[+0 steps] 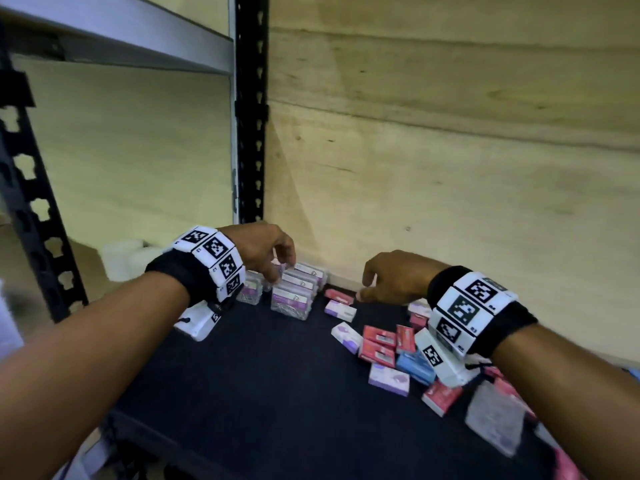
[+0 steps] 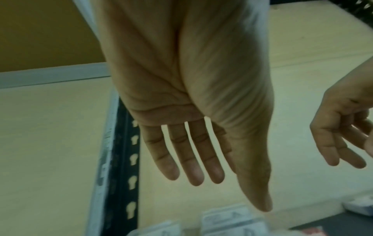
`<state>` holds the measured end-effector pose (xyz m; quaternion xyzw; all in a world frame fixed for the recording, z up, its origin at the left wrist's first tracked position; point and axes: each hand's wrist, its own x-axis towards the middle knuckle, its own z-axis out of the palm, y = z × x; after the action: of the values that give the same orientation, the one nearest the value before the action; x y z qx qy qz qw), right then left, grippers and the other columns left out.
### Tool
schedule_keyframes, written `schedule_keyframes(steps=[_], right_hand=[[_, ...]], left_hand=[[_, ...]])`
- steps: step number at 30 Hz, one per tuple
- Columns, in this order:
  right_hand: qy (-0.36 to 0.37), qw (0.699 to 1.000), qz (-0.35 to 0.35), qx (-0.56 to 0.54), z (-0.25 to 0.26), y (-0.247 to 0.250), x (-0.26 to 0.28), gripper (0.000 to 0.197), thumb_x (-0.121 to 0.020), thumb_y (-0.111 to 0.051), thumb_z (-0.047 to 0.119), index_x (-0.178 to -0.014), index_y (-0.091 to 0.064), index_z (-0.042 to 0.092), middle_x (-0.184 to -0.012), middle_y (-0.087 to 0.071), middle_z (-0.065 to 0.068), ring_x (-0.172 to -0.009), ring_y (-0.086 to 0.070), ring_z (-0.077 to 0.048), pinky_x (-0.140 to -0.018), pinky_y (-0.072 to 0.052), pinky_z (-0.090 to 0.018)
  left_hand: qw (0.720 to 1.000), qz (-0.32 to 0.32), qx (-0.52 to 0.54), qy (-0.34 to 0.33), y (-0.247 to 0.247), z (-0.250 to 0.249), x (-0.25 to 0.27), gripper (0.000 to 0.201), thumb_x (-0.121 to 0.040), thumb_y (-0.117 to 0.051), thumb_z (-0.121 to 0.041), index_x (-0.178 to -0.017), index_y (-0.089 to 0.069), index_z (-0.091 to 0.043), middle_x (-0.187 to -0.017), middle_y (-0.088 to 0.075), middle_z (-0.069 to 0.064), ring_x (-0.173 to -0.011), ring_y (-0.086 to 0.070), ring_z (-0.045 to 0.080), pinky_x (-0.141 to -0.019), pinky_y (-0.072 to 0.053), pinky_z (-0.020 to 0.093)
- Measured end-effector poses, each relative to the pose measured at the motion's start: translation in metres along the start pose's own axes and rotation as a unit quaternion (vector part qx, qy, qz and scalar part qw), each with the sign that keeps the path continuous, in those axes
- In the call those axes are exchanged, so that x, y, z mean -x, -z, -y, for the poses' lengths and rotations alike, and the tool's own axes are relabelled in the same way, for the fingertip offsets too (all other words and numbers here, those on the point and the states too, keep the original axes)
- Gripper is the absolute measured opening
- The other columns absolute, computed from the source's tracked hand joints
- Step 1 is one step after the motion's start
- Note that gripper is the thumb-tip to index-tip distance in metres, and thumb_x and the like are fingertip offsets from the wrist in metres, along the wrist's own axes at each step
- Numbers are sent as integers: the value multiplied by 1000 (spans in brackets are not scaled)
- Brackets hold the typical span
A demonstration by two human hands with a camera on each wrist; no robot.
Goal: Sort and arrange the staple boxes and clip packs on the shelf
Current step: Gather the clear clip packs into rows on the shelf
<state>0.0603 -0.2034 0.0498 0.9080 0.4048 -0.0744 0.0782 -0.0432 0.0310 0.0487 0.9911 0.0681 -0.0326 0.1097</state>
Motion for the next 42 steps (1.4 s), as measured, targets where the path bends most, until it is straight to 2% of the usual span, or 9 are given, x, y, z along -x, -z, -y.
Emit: schedule_keyframes(steps=[3, 6, 10, 15, 19, 24, 32, 38, 42], right_hand=[[-34, 999, 6, 2, -32, 1, 30, 50, -93, -57, 54, -117, -66, 11, -119, -66, -7, -107, -62, -27, -96, -50, -42], [-71, 997, 0, -8, -62, -1, 61, 49, -94, -57, 53, -118, -66, 12, -119, -67, -8, -108, -62, -27, -94, -50, -39], [-107, 994, -2, -8, -97, -6, 101, 44, -94, -57, 52, -121, -65, 18, -122, -65, -1, -108, -60, -23, -92, -49, -35], [-131, 991, 5, -40, -136, -18, 144, 41, -95, -58, 50, -127, -59, 24, -127, -60, 4, -105, -56, -18, -91, -44, -31], [-149, 985, 6, -84, -161, -34, 164, 37, -93, -62, 45, -126, -57, 27, -119, -65, 9, -104, -60, -16, -94, -48, -32], [-165, 982, 21, -88, -180, -50, 164, 43, -91, -66, 44, -129, -55, 26, -124, -62, 6, -107, -58, -17, -92, -45, -30], [-203, 975, 49, -73, -184, -65, 118, 85, -84, -69, 57, -149, -32, 16, -146, -46, -4, -127, -50, -26, -97, -42, -37], [-222, 973, 39, -48, -172, -76, 90, 86, -75, -78, 55, -135, -40, 5, -130, -58, -13, -111, -60, -31, -83, -51, -37], [-230, 972, 34, -41, -171, -75, 85, 90, -74, -81, 51, -139, -38, 4, -133, -57, -15, -115, -59, -33, -81, -49, -38]], left_hand=[[999, 5, 0, -33, -2, -37, -7, 37, -76, -83, -22, -108, -66, -27, -104, -64, -11, -94, -65, 13, -70, -49, 19], [997, 3, -23, -72, -7, -75, -14, 36, -78, -81, -26, -110, -66, -26, -102, -62, -13, -97, -62, 12, -53, -39, 5], [994, 16, -16, -107, -20, -122, -24, 37, -77, -80, -36, -110, -67, -28, -104, -62, -15, -97, -61, 9, -69, -42, 17], [987, 42, -14, -154, -37, -180, -26, 31, -82, -75, -40, -109, -66, -28, -95, -62, -19, -89, -61, 5, -67, -43, 17], [982, 76, -24, -174, -57, -216, -25, 32, -83, -73, -45, -109, -67, -28, -98, -67, -14, -91, -63, 9, -81, -50, 26], [977, 115, -44, -177, -80, -248, -20, 36, -84, -67, -53, -107, -66, -26, -104, -68, -8, -93, -63, 12, -85, -52, 32], [974, 153, -60, -155, -107, -272, -14, 60, -82, -63, -62, -118, -60, -14, -108, -69, 4, -96, -64, 23, -87, -52, 40], [974, 168, -75, -135, -112, -281, -9, 66, -78, -66, -64, -121, -57, -15, -109, -65, 4, -95, -61, 21, -82, -52, 36], [976, 165, -68, -125, -113, -285, -6, 78, -71, -66, -73, -122, -53, -15, -113, -62, 5, -97, -59, 21, -80, -50, 33]])
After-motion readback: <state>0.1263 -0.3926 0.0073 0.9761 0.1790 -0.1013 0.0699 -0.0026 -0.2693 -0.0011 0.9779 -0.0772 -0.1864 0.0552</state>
